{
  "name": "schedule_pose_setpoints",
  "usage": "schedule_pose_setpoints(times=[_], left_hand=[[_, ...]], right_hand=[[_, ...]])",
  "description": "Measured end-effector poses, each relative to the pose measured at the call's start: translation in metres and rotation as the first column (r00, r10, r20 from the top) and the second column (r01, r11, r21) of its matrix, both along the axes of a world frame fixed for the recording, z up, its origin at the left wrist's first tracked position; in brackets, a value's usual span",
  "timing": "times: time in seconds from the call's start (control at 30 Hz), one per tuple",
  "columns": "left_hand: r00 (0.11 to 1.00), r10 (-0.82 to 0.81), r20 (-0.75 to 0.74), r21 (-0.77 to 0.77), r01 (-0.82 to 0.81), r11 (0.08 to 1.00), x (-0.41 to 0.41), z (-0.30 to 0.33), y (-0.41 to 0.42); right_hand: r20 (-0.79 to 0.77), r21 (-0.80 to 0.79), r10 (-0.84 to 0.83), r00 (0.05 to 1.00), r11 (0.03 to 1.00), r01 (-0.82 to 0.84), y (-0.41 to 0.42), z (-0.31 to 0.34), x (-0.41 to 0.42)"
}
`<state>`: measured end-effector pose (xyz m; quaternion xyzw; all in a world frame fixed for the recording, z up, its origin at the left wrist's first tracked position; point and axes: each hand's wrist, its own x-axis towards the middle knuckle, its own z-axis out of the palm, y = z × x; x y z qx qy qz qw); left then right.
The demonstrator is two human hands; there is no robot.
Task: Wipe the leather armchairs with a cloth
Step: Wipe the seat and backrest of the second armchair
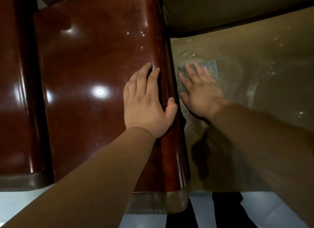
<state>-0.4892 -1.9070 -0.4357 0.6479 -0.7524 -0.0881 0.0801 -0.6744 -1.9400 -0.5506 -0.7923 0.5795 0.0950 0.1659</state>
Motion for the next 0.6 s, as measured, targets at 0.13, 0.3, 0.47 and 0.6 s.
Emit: schedule_pose_setpoints(times=[0.13,0.3,0.47,0.6], left_hand=[[1.0,0.001,-0.013,0.003,-0.001,1.0,0.001,0.0,0.002],[1.0,0.0,-0.022,-0.005,0.0,1.0,-0.002,0.0,0.0],[1.0,0.006,-0.011,0.01,-0.006,1.0,0.0,0.001,-0.001],[1.0,0.011,-0.001,0.033,-0.011,0.999,0.001,0.003,0.002]], right_hand=[[0.035,-0.051,0.239,0.97,0.97,-0.237,0.092,-0.001,-0.013],[-0.024,-0.052,0.346,0.938,0.936,-0.347,0.019,0.003,-0.021],[0.002,0.057,0.06,0.998,0.997,-0.06,-0.037,0.0,-0.002],[0.054,0.014,0.189,0.98,0.982,-0.19,0.056,0.004,-0.01]])
